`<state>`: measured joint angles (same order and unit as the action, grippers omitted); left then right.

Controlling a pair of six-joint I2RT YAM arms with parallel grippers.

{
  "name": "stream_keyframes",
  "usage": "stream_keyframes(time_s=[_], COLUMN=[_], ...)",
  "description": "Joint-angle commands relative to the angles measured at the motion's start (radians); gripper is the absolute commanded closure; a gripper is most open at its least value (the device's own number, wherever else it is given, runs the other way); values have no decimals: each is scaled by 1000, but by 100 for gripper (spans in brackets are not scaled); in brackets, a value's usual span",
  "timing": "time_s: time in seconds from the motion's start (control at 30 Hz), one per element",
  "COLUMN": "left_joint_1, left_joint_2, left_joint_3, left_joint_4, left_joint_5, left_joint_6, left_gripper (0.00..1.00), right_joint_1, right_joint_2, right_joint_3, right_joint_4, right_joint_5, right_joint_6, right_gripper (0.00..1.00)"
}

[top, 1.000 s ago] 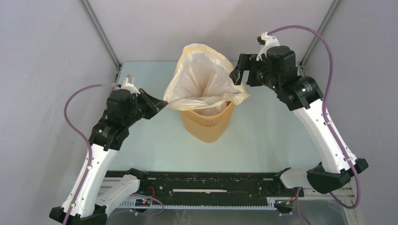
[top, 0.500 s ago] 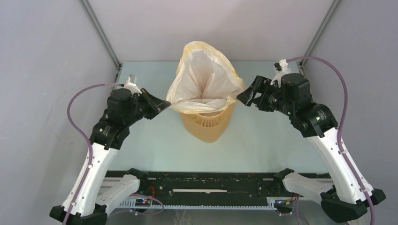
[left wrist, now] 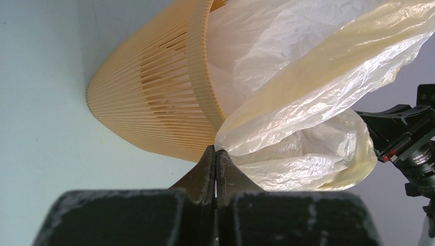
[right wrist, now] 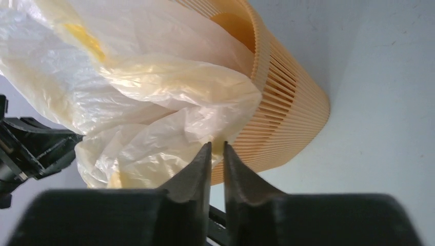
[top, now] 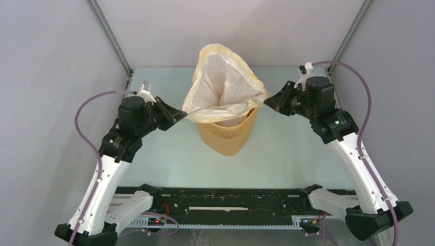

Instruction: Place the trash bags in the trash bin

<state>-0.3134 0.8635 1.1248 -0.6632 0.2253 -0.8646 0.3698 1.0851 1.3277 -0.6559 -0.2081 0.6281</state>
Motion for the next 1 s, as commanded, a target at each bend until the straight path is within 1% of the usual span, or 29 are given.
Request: stream_keyframes(time_s=[0.0,0.07,0.2,0.33,0.47,0.53,0.63,0.7,0.8,0.83,0.87,0.9,0.97], left_joint_1=[9,10,10,13,14,18,20,20,20,20,20,20,20], left_joint_2=[-25,-29,-46,-59,-48,-34,-13,-23,-34,-31,-27,-23,-16], left_joint_3=[-33,-44,-57,-57,-71,-92,-90,-92,-103,-105,-106,-106,-105], left_joint_4=[-10,-16,-49,-67,-92,-70,-37,-22,-14,-13,-12,-11,-8], left_joint_5=[11,10,-18,-36,-62,-49,10,17,19,28,37,45,51], left_joint_6=[34,35,56,77,91,89,91,89,90,90,89,87,85], left_gripper=[100,100,100,100,100,100,100,100,100,100,100,100,100], right_joint_1=[-17,-28,-52,-55,-57,-60,-85,-106,-122,-125,-127,-127,-126], right_joint_2=[-56,-66,-72,-87,-80,-61,-55,-66,-85,-89,-90,-87,-70], right_joint_3=[-29,-43,-44,-54,-62,-67,-67,-67,-67,-67,-67,-67,-67], right_joint_4=[21,5,-34,-38,-63,-70,-47,-12,64,91,120,155,195], right_joint_5=[23,30,30,20,53,67,-13,-107,-198,-224,-247,-264,-291], right_joint_6=[-43,-55,-78,-102,-138,-146,-130,-88,-18,11,40,80,147], right_gripper=[88,100,100,100,100,100,100,81,46,39,34,30,26])
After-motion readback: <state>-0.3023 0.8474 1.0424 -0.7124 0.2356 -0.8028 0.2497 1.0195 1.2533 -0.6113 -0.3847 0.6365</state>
